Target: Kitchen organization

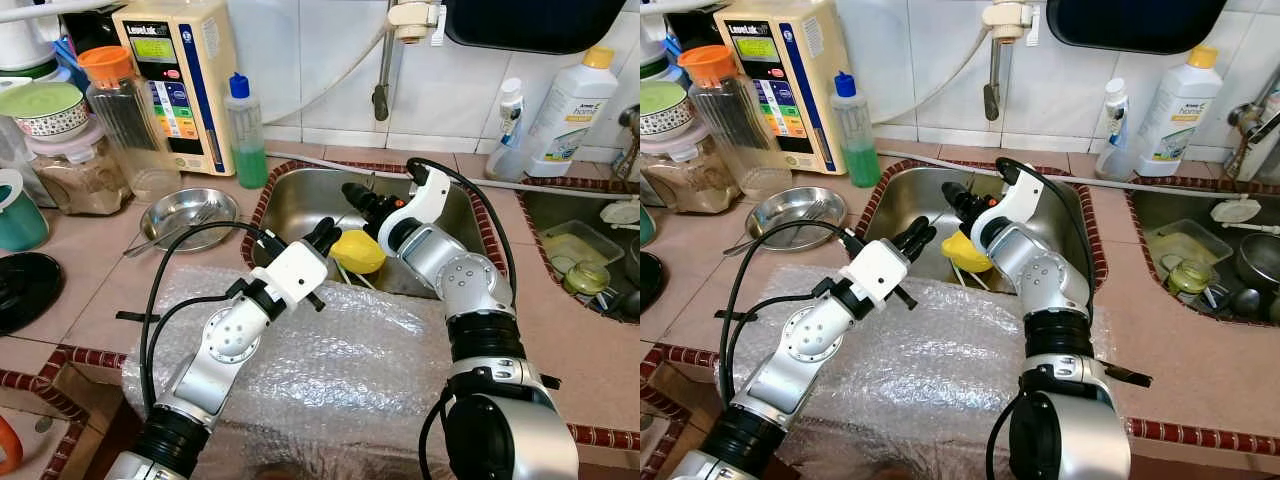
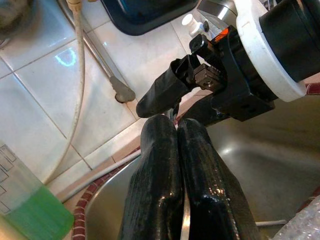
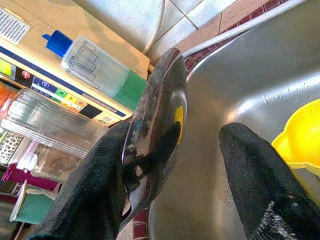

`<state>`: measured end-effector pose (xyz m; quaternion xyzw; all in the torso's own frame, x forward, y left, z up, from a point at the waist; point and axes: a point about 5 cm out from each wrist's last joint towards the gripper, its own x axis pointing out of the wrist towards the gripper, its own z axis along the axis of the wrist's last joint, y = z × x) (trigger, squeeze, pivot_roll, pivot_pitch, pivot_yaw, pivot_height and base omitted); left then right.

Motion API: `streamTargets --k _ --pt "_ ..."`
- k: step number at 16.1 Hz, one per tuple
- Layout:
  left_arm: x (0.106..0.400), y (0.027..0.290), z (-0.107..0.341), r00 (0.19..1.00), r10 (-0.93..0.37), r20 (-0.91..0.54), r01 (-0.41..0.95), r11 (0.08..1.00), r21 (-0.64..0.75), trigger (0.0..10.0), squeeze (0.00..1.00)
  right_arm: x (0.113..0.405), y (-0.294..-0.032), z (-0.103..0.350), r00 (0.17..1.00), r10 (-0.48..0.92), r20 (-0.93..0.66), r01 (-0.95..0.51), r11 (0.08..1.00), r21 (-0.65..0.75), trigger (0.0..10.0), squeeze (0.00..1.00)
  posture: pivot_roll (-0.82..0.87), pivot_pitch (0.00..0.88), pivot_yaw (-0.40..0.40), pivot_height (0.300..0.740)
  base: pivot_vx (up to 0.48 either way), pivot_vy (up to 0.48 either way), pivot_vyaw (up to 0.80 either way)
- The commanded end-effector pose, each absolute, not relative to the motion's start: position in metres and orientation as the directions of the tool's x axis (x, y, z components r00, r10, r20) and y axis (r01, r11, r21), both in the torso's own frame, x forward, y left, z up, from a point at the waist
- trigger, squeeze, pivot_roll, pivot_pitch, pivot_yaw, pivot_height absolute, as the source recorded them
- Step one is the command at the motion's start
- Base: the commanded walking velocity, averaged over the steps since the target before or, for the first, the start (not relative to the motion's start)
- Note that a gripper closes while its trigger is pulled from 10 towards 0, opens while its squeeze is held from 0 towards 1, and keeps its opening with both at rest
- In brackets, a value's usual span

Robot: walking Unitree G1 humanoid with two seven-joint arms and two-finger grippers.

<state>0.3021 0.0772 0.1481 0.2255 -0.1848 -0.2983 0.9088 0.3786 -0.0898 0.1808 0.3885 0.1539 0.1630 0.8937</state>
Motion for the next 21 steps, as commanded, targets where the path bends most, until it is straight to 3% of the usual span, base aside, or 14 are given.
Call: streamTargets --k 1,12,13,14,15,16,17,18,19,21 --pt "0.302 0.075 0.153 0.737 -0.639 0.221 0.453 0.71 0.539 0.0 0.0 0.38 -0.091 0.181 0.902 0.401 -0.163 -0.149 0.642 0.752 0.0 0.0 0.08 0.0 0.024 0.74 0.0 0.0 0.0" --pt "0.298 0.073 0.146 0.728 -0.66 0.188 0.455 0.669 0.588 0.0 0.0 0.385 -0.095 0.177 0.91 0.354 -0.215 -0.071 0.645 0.761 0.0 0.0 0.08 0.0 0.016 0.74 0.0 0.0 0.0" --pt "0.299 0.074 0.145 0.732 -0.657 0.181 0.455 0.669 0.588 0.9 0.0 0.386 -0.097 0.176 0.914 0.339 -0.223 -0.055 0.647 0.76 0.0 0.0 0.08 0.0 0.016 0.74 0.0 0.0 0.0" --pt "0.299 0.074 0.144 0.734 -0.655 0.178 0.455 0.669 0.588 0.9 0.0 0.386 -0.098 0.176 0.915 0.334 -0.225 -0.05 0.648 0.76 0.0 0.0 0.08 0.0 0.016 0.74 0.0 0.0 0.0" --pt "0.301 0.074 0.145 0.743 -0.646 0.175 0.447 0.674 0.588 4.5 0.0 0.387 -0.101 0.176 0.92 0.315 -0.234 -0.027 0.646 0.763 0.0 0.0 0.08 0.0 0.018 0.74 0.0 0.0 0.0" --pt "0.301 0.075 0.145 0.746 -0.643 0.175 0.444 0.676 0.588 7.2 0.0 0.387 -0.101 0.176 0.921 0.31 -0.236 -0.022 0.646 0.763 0.0 0.0 0.08 0.0 0.017 0.74 0.0 0.0 0.0" --pt "0.302 0.075 0.145 0.747 -0.641 0.175 0.443 0.677 0.589 7.6 0.0 0.388 -0.102 0.176 0.922 0.307 -0.237 -0.02 0.648 0.761 0.0 0.0 0.08 0.0 0.018 0.74 0.0 0.0 0.0" --pt "0.303 0.075 0.145 0.755 -0.632 0.176 0.442 0.688 0.575 10.0 0.06 0.389 -0.103 0.176 0.925 0.297 -0.239 -0.012 0.648 0.761 0.0 0.0 0.08 0.0 0.017 0.74 0.0 0.0 0.0" --pt "0.304 0.077 0.146 0.764 -0.618 0.186 0.434 0.705 0.561 10.0 1.0 0.39 -0.103 0.177 0.927 0.287 -0.242 -0.004 0.651 0.759 0.0 0.0 0.08 0.0 0.015 0.74 0.0 0.0 0.0" --pt "0.304 0.078 0.145 0.77 -0.61 0.187 0.434 0.716 0.547 10.0 1.0 0.393 -0.109 0.179 0.944 0.233 -0.232 0.022 0.66 0.751 0.0 0.0 0.08 0.0 0.013 0.74 0.0 0.0 0.0"
